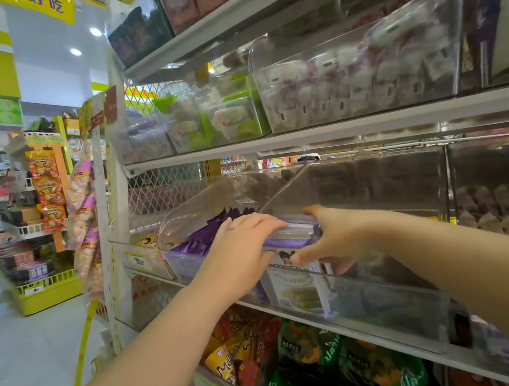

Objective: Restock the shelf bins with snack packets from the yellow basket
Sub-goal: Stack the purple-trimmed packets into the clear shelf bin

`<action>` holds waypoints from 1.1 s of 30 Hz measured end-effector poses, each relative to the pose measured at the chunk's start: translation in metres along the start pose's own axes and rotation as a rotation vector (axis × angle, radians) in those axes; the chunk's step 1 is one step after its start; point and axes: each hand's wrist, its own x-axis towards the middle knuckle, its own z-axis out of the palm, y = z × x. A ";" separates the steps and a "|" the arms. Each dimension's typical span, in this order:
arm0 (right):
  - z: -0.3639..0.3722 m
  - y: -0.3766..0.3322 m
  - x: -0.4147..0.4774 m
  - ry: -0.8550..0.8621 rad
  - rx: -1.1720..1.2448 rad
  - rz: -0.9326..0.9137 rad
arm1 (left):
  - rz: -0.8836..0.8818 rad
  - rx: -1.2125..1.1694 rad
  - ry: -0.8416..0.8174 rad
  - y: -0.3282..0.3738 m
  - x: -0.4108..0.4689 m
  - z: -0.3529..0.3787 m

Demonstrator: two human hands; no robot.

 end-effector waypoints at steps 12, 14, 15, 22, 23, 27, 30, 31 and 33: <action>-0.004 -0.001 -0.006 0.038 -0.223 -0.137 | 0.118 0.158 0.137 -0.007 -0.022 -0.001; -0.003 0.001 -0.002 0.050 -0.214 -0.151 | 0.124 0.175 0.147 -0.009 -0.021 -0.003; -0.002 0.002 -0.002 0.053 -0.217 -0.155 | 0.133 0.178 0.140 -0.009 -0.020 -0.003; 0.000 0.005 0.005 0.125 -0.320 -0.207 | 0.240 0.292 0.100 -0.012 -0.013 -0.004; -0.003 0.005 0.005 0.120 -0.273 -0.188 | 0.272 0.313 0.127 -0.012 -0.011 -0.006; -0.003 0.005 0.003 0.089 -0.174 -0.151 | 0.328 0.363 0.243 -0.014 -0.009 -0.008; 0.007 0.007 0.004 0.058 -0.301 -0.181 | 0.279 0.352 0.191 -0.021 -0.021 0.003; 0.008 0.005 0.003 0.047 -0.321 -0.187 | 0.248 0.346 0.161 -0.024 -0.026 0.007; 0.008 0.000 -0.001 0.054 -0.344 -0.191 | 0.185 0.352 0.127 -0.028 -0.034 0.011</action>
